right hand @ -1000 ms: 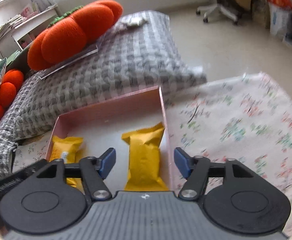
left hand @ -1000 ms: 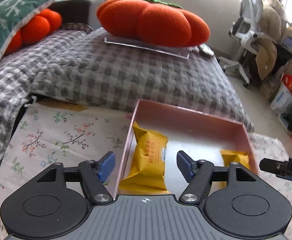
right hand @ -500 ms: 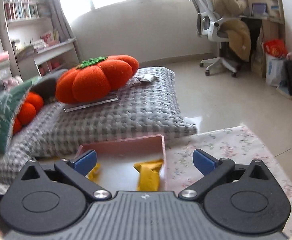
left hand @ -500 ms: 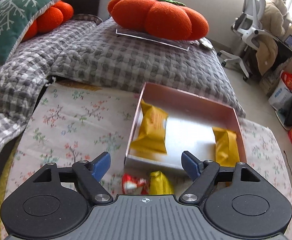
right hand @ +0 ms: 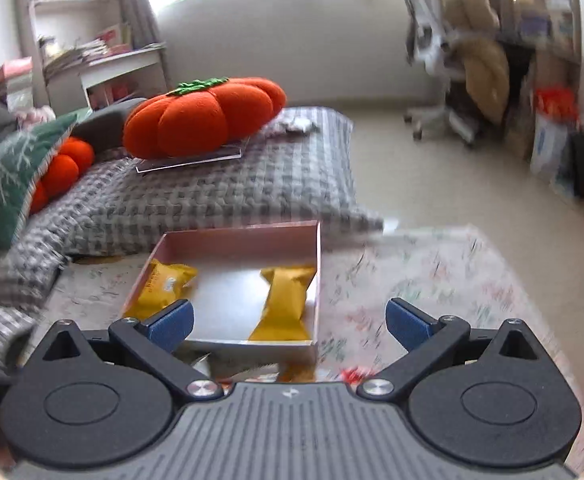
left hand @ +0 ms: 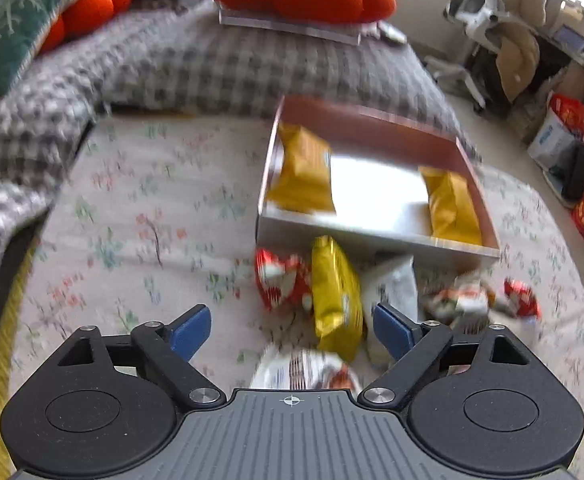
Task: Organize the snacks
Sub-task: 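Move the left gripper to a white nut packet and grasp it, then grasp a white packet with the right gripper while the left gripper lifts its packet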
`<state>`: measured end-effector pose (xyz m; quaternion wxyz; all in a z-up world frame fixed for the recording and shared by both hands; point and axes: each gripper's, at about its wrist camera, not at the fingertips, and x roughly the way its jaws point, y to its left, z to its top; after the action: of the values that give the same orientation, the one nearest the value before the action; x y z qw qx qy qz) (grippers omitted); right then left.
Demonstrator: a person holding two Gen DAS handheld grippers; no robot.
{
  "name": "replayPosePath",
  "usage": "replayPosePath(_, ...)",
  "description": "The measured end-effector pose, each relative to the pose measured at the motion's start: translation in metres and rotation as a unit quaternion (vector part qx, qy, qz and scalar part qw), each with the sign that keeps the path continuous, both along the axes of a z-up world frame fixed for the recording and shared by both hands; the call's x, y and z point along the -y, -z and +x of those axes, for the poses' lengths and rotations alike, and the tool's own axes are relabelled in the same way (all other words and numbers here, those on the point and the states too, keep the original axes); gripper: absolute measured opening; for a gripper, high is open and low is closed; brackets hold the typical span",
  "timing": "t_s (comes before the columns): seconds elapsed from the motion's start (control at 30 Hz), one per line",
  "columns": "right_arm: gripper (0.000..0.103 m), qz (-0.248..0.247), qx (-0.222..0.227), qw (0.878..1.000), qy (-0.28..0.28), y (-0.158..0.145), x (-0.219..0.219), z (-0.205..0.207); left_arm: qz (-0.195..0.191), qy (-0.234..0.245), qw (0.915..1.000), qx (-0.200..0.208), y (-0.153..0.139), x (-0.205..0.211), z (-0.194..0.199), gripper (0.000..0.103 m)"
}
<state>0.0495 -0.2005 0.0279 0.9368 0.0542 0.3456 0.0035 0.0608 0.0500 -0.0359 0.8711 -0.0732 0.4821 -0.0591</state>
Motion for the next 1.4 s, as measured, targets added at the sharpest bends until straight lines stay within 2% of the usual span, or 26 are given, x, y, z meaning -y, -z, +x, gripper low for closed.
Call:
replayPosePath(0.1, 0.102, 0.041, -0.06, 0.997, 0.008, 0.015, 0.009, 0.006, -0.02, -0.007, 0.9989, -0.041, 0.013, -0.004, 0.0, 0.09)
replayPosePath(0.17, 0.102, 0.043, -0.102, 0.994, -0.003, 0.027, 0.006, 0.012, -0.034, -0.002, 0.9984, -0.044, 0.015, -0.004, -0.004, 0.09)
replayPosePath(0.23, 0.102, 0.036, -0.115, 0.993, -0.018, 0.035, -0.002, 0.013, -0.037, 0.004, 0.9981, -0.048, 0.017, -0.001, -0.009, 0.09)
replayPosePath(0.43, 0.102, 0.004, -0.138, 0.989, -0.062, 0.053, -0.027, 0.01, -0.011, 0.015, 0.9974, -0.069, 0.033, 0.011, -0.013, 0.09)
replayPosePath(0.6, 0.093, -0.013, -0.147, 0.987, -0.069, 0.056, -0.028, 0.011, -0.005, 0.015, 0.9971, -0.074, 0.041, 0.011, -0.012, 0.084)
replayPosePath(0.7, 0.088, -0.005, -0.151, 0.986, -0.068, 0.058, -0.025, 0.013, -0.001, 0.025, 0.9971, -0.072, 0.042, 0.015, -0.012, 0.072)
replayPosePath(0.73, 0.087, -0.005, -0.153, 0.986, -0.067, 0.06, -0.025, 0.014, 0.0, 0.028, 0.997, -0.072, 0.043, 0.016, -0.013, 0.065)
replayPosePath(0.83, 0.078, -0.012, -0.165, 0.984, -0.065, 0.069, -0.026, 0.018, 0.009, 0.03, 0.9969, -0.072, 0.042, 0.017, -0.014, 0.056)
replayPosePath(1.0, 0.065, -0.025, -0.174, 0.983, -0.06, 0.08, -0.025, 0.024, 0.013, 0.021, 0.9975, -0.066, 0.04, 0.011, -0.014, 0.054)
replayPosePath(1.23, 0.058, -0.003, -0.181, 0.981, -0.075, 0.088, -0.03, 0.033, -0.007, 0.016, 0.9985, -0.052, 0.03, 0.006, -0.018, 0.053)
replayPosePath(1.4, 0.052, -0.029, -0.181, 0.979, -0.09, 0.095, -0.043, 0.037, -0.018, 0.013, 0.9987, -0.045, 0.026, 0.003, -0.019, 0.053)
